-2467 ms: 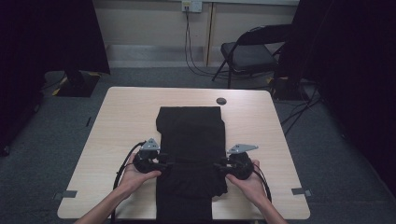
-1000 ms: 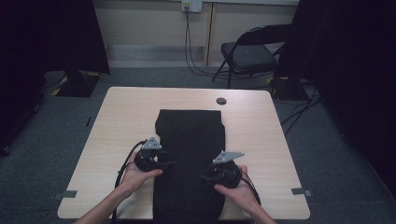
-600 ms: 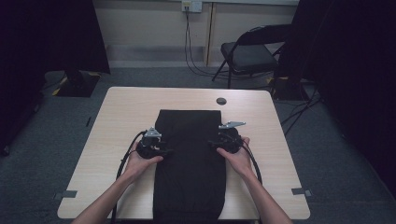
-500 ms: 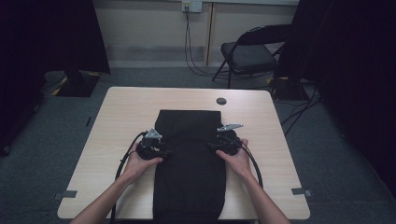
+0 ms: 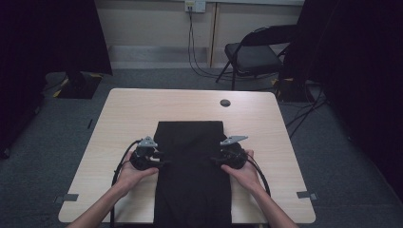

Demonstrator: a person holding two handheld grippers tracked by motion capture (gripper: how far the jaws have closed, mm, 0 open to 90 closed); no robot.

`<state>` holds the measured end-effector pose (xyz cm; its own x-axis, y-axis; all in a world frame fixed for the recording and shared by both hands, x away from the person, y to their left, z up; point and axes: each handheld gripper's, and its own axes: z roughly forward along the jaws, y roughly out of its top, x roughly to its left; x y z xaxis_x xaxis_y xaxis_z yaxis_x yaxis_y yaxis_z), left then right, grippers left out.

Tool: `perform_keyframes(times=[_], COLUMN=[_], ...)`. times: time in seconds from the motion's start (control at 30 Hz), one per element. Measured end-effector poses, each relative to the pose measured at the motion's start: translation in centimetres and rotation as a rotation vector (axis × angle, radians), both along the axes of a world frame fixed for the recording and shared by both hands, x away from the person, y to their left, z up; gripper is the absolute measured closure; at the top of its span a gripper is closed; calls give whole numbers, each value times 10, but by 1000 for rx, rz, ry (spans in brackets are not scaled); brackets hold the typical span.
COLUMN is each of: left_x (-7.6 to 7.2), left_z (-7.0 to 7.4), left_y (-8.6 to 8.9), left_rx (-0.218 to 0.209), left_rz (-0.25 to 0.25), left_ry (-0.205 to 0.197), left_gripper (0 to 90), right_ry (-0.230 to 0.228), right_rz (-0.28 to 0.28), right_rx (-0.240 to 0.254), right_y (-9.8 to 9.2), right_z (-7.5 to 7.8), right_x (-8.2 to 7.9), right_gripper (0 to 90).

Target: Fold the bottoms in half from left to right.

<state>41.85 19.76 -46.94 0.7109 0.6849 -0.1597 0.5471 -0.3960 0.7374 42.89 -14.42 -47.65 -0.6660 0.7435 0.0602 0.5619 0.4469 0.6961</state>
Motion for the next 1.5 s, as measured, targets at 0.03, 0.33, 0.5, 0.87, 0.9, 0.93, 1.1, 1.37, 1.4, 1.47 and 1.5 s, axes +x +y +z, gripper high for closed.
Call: perform_keyframes(times=[0.03,0.33,0.5,0.87,0.9,0.93,1.1,1.37,1.4,1.47,1.5], left_x=[5,66,85,95,96,96,101,91,91,91,92], left_z=[0,-17,-15,-23,-24,-25,-27,-22,-22,-22,-23], left_y=[2,2,-1,-4,-3,0,7,-22,-23,-26,-26], left_rx=[-3,32,68,133,148,131,91,121,99,91,68], left_rz=[24,125,153,185,221,233,239,71,59,53,62], left_ry=[-13,20,-7,-13,-23,-20,-24,-48,-30,-38,-23], left_gripper=[444,323,287,221,201,194,173,589,714,855,861], right_ry=[-1,1,-1,47,56,37,22,34,38,37,41], right_rz=[-27,-141,-155,-182,-179,-180,-183,-117,-119,-132,-134], right_rx=[11,72,28,-7,-13,-20,-24,49,57,77,84], right_y=[-3,-4,6,17,18,20,24,41,41,39,39], right_z=[2,9,7,-9,-13,-14,-15,-13,-13,-13,-13], right_x=[8,78,93,110,110,110,110,103,103,103,104], right_gripper=[359,230,221,185,175,175,178,652,683,787,810])
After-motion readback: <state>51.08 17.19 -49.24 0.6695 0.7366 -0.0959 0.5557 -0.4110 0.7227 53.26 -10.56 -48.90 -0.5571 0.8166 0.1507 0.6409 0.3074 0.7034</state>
